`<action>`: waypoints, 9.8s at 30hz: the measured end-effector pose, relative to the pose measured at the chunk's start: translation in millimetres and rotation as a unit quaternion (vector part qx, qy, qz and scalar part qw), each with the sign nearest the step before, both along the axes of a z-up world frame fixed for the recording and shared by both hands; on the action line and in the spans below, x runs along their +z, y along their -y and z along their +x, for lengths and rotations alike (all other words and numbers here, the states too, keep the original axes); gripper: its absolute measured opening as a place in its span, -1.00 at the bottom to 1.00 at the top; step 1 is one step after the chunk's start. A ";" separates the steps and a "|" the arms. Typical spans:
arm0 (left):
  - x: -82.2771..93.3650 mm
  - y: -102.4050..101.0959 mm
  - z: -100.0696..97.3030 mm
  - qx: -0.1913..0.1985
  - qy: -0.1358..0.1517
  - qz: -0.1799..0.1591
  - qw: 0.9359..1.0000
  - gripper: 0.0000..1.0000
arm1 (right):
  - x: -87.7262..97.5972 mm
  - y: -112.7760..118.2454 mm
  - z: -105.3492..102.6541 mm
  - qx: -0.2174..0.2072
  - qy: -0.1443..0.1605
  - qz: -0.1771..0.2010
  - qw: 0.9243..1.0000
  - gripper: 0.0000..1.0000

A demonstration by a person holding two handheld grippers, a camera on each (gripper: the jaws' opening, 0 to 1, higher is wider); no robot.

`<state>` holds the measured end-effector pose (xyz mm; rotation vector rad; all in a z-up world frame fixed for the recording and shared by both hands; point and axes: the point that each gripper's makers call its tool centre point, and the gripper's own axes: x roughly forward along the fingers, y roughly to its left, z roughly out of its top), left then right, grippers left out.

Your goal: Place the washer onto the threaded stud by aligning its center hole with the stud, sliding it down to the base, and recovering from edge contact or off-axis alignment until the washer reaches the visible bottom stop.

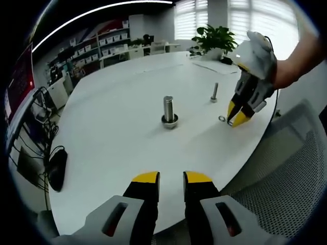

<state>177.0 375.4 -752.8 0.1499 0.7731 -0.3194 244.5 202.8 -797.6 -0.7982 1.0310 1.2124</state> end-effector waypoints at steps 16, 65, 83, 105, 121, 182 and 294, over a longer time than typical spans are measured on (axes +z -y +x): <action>-1.6 -0.6 0.4 0.004 -0.003 0.000 1.000 -0.68 | 18.9 11.3 23.8 -0.022 -0.006 0.048 0.999 -0.73; 0.0 -3.6 1.1 0.005 0.004 0.008 1.000 -0.69 | 64.2 18.2 93.3 -0.042 0.055 0.059 0.996 -0.72; 0.0 -3.4 0.9 0.005 0.003 0.008 1.000 -0.69 | 53.8 21.2 95.3 -0.037 0.051 0.038 0.997 -0.72; -0.2 -3.0 0.3 0.005 0.002 0.005 1.000 -0.70 | 19.6 22.7 96.5 -0.035 0.032 0.002 0.999 -0.72; -3.2 -1.7 -0.7 0.005 -0.007 -0.002 1.000 -0.70 | 7.9 27.8 96.0 -0.035 0.031 -0.011 0.999 -0.70; 0.6 -3.4 0.9 0.014 0.004 -0.008 1.000 -0.66 | 4.9 13.9 25.5 -0.026 0.008 0.029 0.999 -0.30; -0.3 -8.5 2.3 0.025 0.003 0.000 1.000 -0.68 | -3.8 5.3 23.6 0.135 0.019 -0.060 0.989 -0.57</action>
